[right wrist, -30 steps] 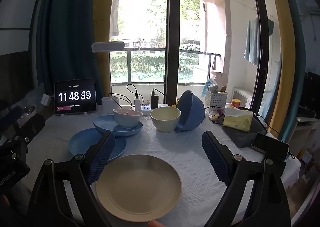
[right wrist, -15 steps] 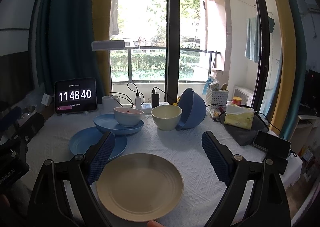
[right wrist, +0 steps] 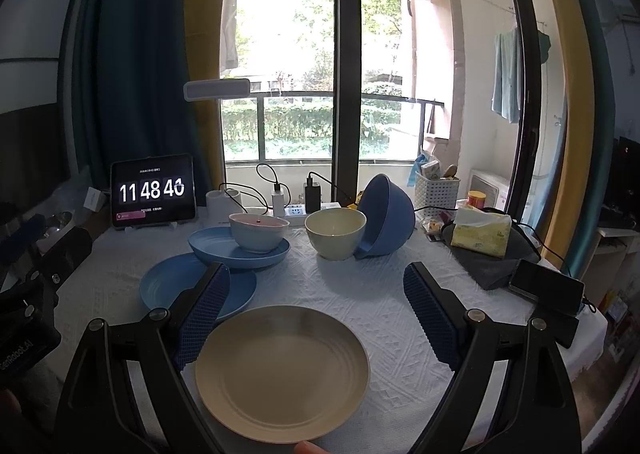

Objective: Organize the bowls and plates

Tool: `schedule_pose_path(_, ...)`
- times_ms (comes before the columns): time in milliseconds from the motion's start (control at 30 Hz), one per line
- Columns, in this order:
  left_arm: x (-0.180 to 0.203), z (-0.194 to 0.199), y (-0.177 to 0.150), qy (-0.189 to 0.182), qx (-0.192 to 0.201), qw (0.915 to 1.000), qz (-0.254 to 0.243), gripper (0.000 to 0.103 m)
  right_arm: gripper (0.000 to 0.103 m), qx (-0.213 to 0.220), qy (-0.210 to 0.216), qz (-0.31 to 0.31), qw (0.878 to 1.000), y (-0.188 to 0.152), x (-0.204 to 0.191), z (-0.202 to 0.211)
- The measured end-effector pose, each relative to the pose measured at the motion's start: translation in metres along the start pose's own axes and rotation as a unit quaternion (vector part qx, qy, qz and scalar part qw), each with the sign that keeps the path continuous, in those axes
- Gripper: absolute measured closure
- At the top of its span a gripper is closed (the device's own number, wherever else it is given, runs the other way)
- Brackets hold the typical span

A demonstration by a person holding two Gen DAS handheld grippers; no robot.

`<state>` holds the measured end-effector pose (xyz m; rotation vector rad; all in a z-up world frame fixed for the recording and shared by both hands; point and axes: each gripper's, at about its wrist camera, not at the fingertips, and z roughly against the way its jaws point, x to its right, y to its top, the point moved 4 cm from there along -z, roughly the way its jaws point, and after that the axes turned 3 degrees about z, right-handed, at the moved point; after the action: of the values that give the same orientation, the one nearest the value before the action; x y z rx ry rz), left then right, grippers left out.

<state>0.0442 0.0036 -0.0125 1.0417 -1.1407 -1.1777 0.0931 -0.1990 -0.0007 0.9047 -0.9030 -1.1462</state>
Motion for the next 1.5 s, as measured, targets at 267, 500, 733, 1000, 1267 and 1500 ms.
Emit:
schedule_pose_path(267, -0.0009, -0.002, 0.002, 0.0, -0.002, 1.0, 0.0, 0.008, 0.012, 0.0, -0.001, 0.0, 1.0, 0.0009, 0.0001, -0.0002)
schedule_pose_path(500, -0.0008, -0.0022, 0.0023, 0.0, -0.003, 1.0, 0.0, 0.008, 0.012, 0.0, 0.0, -0.001, 1.0, 0.002, -0.0004, -0.0012)
schedule_pose_path(733, -0.0011, -0.0023, 0.0027, 0.001, -0.002, 1.0, 0.0, 0.008, 0.012, -0.001, 0.0, -0.001, 1.0, 0.0019, -0.0004, -0.001)
schedule_pose_path(1000, -0.0018, -0.0025, 0.0031, 0.001, -0.002, 1.0, 0.001, 0.008, 0.012, -0.001, 0.0, -0.001, 1.0, 0.0017, -0.0003, -0.0011)
schedule_pose_path(1267, -0.0023, -0.0027, 0.0034, 0.001, -0.002, 1.0, 0.001, 0.008, 0.012, -0.002, 0.001, -0.001, 1.0, 0.0019, -0.0008, -0.0019)
schedule_pose_path(1500, -0.0092, -0.0048, 0.002, 0.005, -0.005, 1.0, 0.003, 0.008, 0.012, -0.008, 0.005, 0.004, 1.0, -0.0002, -0.002, -0.0095)
